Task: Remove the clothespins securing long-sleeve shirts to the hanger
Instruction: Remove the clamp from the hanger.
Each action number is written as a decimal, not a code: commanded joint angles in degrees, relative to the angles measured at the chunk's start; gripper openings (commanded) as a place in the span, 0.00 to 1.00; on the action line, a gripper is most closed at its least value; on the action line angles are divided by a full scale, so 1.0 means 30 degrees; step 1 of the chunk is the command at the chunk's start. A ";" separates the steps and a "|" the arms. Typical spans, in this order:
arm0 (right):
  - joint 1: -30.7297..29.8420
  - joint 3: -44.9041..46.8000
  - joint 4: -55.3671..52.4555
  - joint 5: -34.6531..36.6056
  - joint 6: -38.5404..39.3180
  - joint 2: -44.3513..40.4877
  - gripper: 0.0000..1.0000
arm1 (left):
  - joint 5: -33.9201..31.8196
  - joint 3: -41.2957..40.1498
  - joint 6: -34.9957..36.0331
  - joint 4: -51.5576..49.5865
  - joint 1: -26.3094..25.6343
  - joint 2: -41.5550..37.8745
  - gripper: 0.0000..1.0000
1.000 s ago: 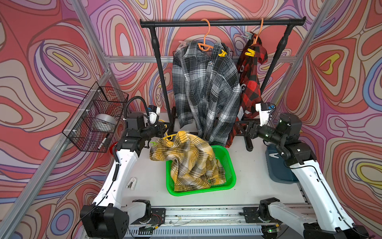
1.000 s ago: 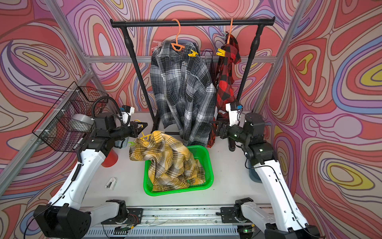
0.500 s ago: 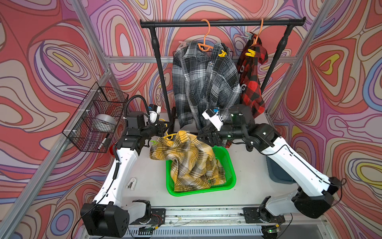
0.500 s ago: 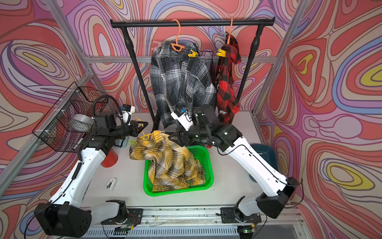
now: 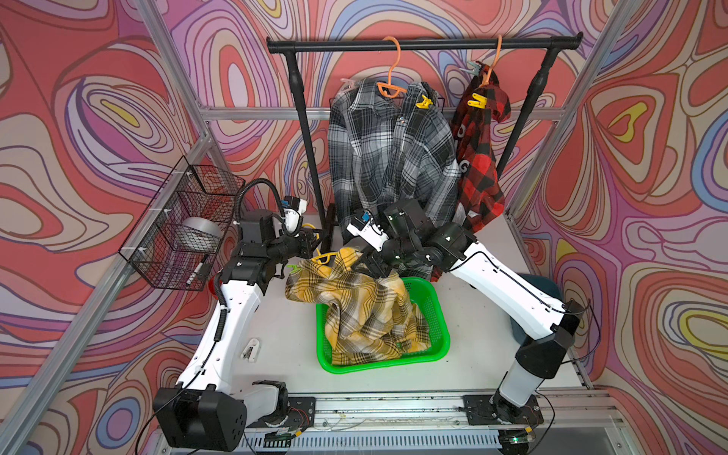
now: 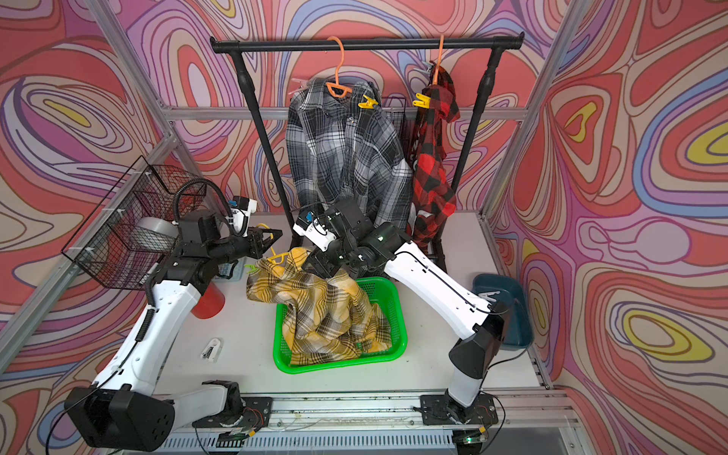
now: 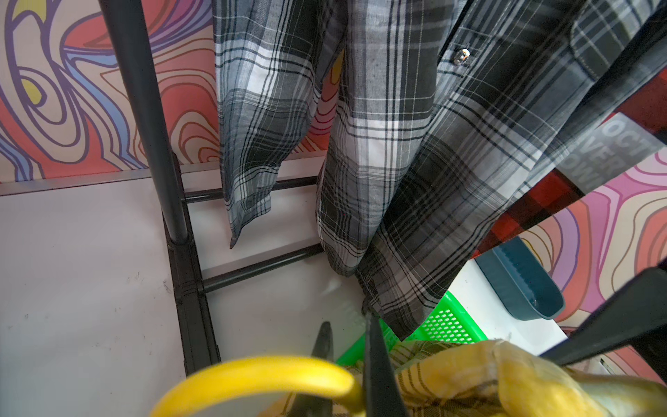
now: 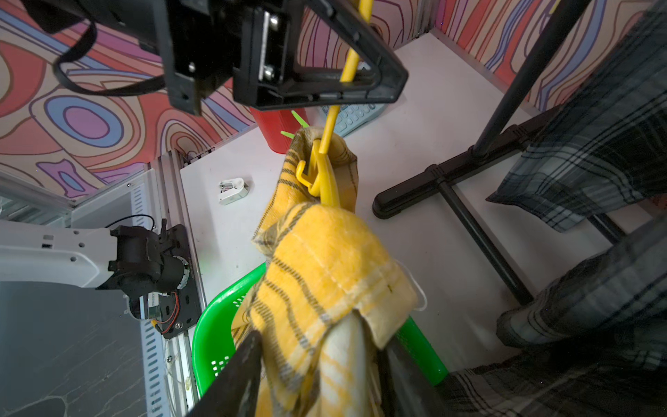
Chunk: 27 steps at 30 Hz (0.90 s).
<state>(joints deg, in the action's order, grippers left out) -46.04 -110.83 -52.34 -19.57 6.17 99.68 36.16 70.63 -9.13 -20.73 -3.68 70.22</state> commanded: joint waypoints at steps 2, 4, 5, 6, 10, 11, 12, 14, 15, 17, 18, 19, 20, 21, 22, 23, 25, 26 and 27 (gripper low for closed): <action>-0.0001 -0.0476 -0.0343 0.0649 0.0315 0.0390 0.42 | 0.1119 0.0652 -0.0380 0.0821 0.0114 -0.0248 0.00; 0.0010 -0.0341 -0.0328 0.0694 0.0317 0.0387 0.36 | 0.1365 0.0626 -0.0516 0.1120 0.0114 -0.0316 0.00; -0.0029 -0.0248 -0.0294 0.0766 0.0315 0.0363 0.32 | 0.1479 0.0626 -0.0574 0.1272 0.0114 -0.0338 0.00; -0.0027 -0.0155 -0.0266 0.0811 0.0350 0.0362 0.28 | 0.1523 0.0641 -0.0616 0.1363 0.0114 -0.0360 0.00; 0.0010 0.0202 -0.0163 0.0950 0.0388 0.0270 0.11 | 0.1809 0.0744 -0.1020 0.1729 0.0114 -0.0433 0.00; -0.0001 0.0302 -0.0163 0.0931 0.0374 0.0235 0.06 | 0.1966 0.0773 -0.1107 0.1725 0.0114 -0.0428 0.00; -0.0004 0.0402 -0.0113 0.0986 0.0406 0.0202 0.03 | 0.2003 0.0773 -0.1171 0.1725 0.0114 -0.0478 0.00; -0.0001 0.0869 0.0160 0.1053 0.0455 -0.0063 0.00 | 0.1964 0.0824 -0.1206 0.1725 0.0114 -0.0553 0.00; 0.0005 0.1095 0.0327 0.1179 0.0447 -0.0262 0.00 | 0.1836 0.0881 -0.1221 0.1725 0.0114 -0.0604 0.11; -0.0002 0.1691 0.0803 0.1334 0.0432 -0.0802 0.00 | 0.1335 0.0948 -0.1400 0.1725 0.0114 -0.0709 0.39; 0.0033 0.2058 0.1086 0.1339 0.0397 -0.1159 0.00 | 0.1128 0.0898 -0.1430 0.1726 0.0142 -0.0784 0.46; 0.0087 0.2378 0.1381 0.1245 0.0319 -0.1500 0.00 | 0.1066 0.0758 -0.1490 0.2289 0.0174 -0.0948 0.50; 0.0177 0.2689 0.1637 0.1086 0.0240 -0.1849 0.00 | 0.1139 0.0557 -0.1597 0.2684 0.0222 -0.1108 0.52; 0.0378 0.2999 0.1905 0.0809 0.0106 -0.2216 0.00 | 0.1410 0.0194 -0.1785 0.3310 0.0337 -0.1312 0.55; 0.0687 0.3355 0.2177 0.0369 -0.0064 -0.2542 0.00 | 0.1692 -0.0249 -0.2230 0.4127 0.0581 -0.1563 0.59; 0.1050 0.3657 0.2437 -0.0155 -0.0247 -0.2833 0.00 | 0.2099 -0.0646 -0.2799 0.4970 0.0891 -0.1706 0.65; 0.2116 0.4527 0.3223 -0.1695 -0.0806 -0.3576 0.00 | 0.3672 -0.1471 -0.4481 0.7185 0.1776 -0.1846 0.80; 0.2594 0.4942 0.3611 -0.2342 -0.0992 -0.3897 0.00 | 0.4216 -0.1891 -0.5111 0.8310 0.2109 -0.1938 0.78; 0.3006 0.5416 0.3992 -0.2971 -0.1111 -0.4264 0.00 | 0.4735 -0.2408 -0.5655 0.9656 0.2365 -0.2041 0.74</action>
<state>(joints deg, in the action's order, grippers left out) -39.90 -96.95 -44.82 -21.41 4.82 90.50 44.49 66.30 -19.84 -5.43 1.30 65.08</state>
